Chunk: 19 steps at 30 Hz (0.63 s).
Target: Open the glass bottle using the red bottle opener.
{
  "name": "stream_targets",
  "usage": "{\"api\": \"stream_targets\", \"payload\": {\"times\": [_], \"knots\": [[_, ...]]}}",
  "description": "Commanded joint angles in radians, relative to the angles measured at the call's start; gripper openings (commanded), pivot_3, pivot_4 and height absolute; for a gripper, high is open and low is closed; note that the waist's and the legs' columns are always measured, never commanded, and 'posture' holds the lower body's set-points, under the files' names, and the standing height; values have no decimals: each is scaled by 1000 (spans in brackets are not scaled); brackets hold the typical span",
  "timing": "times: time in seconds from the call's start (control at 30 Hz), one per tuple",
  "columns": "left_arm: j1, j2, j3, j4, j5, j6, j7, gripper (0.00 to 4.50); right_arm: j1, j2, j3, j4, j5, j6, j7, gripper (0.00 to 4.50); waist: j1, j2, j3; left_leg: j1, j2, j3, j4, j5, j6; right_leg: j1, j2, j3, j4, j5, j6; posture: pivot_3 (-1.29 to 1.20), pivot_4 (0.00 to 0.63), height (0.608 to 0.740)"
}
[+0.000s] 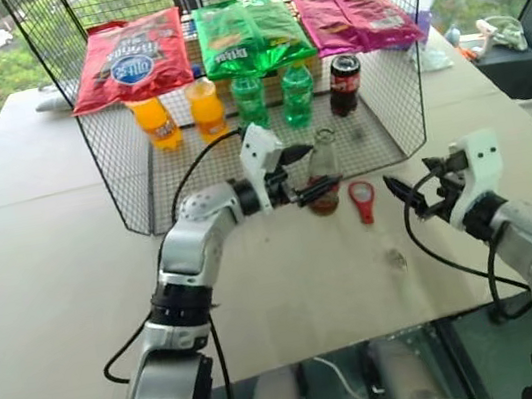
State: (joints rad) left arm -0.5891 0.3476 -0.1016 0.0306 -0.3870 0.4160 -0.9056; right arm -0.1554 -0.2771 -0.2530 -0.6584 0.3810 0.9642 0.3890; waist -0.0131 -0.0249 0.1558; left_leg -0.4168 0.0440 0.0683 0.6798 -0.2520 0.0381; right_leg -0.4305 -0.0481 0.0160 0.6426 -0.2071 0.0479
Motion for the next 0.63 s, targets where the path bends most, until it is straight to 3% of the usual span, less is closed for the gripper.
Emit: {"api": "stream_targets", "payload": {"times": [0.03, 0.23, 0.33, 0.63], "knots": [[30, 48, 53, -101, -50, 24, -18, 4464, 30, -51, -8, -52, 25, -75, 37, 4500, 0, 0, 0, 0, 0, 0, 0, 0, 0, 0, 0, 0, 0, -1, -1, 0, 150, 740], [180, 204, 152, -233, -129, 108, -60, 4464, 161, -154, -29, -49, 22, -244, 132, 4500, -2, 0, 0, 1, 1, 0, -4, 0, 0, -1, 0, 2, -1, -1, -2, 0, 150, 740], [340, 273, 246, -310, -166, 113, -65, 4464, 264, -225, -65, -16, 9, -374, 238, 4500, -1, 0, 0, 1, 1, 0, -5, 0, 0, -2, 0, 2, -2, -2, -1, 0, 150, 740], [629, 268, 412, -476, -214, 113, 67, 4464, 443, -303, -170, 45, 34, -541, 350, 4500, 9, 0, 0, 3, 4, 1, -6, 0, 0, 0, -3, 2, -4, -4, 1, 0, 150, 740]]}}
